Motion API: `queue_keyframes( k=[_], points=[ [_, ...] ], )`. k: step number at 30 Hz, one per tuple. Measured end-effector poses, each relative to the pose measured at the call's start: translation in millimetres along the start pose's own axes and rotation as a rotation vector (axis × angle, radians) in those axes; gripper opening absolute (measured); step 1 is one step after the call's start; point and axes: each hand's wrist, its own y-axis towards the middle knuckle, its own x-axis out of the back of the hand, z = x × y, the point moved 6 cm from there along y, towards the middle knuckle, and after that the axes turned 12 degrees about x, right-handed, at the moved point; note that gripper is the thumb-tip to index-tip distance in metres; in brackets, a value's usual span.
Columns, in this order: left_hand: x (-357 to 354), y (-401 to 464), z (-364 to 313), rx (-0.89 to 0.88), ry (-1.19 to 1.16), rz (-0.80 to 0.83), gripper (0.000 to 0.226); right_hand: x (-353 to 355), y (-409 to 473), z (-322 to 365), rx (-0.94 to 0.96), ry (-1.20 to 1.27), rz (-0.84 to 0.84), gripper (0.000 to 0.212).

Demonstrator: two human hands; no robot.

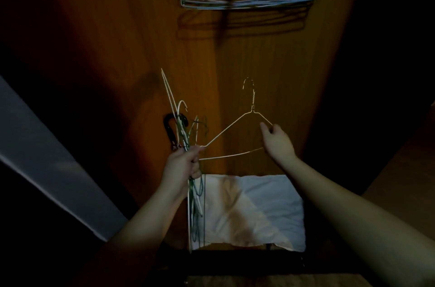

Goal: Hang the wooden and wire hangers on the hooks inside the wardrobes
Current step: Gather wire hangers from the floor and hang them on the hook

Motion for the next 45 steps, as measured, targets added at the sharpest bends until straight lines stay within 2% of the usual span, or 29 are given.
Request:
queue_keyframes(
  k=[2,3,5,10,16,20,25,31,38,45],
  points=[
    [7.4,2.9,-6.1,0.012,-0.006,0.007,0.011,24.3,13.7,14.3,0.199,-0.121,-0.134,0.039],
    [11.0,4.9,-8.6,0.017,-0.005,0.012,0.012,32.6,20.5,22.5,0.287,-0.19,-0.169,0.04],
    [15.3,7.9,-14.0,0.018,0.003,0.035,0.015,38.4,34.8,35.0,0.371,-0.248,-0.13,0.047],
    [13.6,7.4,-27.3,0.009,0.064,0.055,0.015,25.4,62.2,60.5,0.398,-0.23,0.104,0.049],
    [10.9,7.4,-43.4,0.001,0.025,0.068,0.015,26.7,79.9,72.2,0.443,-0.292,0.097,0.036],
    [10.7,14.5,-53.5,-0.022,0.011,0.041,0.01,34.1,76.9,80.4,0.504,-0.175,0.115,0.031],
    [10.2,28.6,-67.8,-0.032,-0.084,-0.055,0.005,57.9,81.9,99.4,0.588,-0.127,0.022,0.026],
    [3.3,34.2,-91.6,-0.009,-0.062,-0.178,0.012,112.2,101.3,130.8,0.619,-0.156,-0.164,0.026],
    [-33.0,29.8,-141.2,-0.045,-0.105,-0.101,0.011,171.1,124.2,186.7,0.666,-0.157,-0.305,0.035],
    [-77.4,20.4,-181.1,-0.011,-0.143,-0.041,0.013,202.6,155.2,234.1,0.671,-0.136,-0.337,0.038]
  ],
)
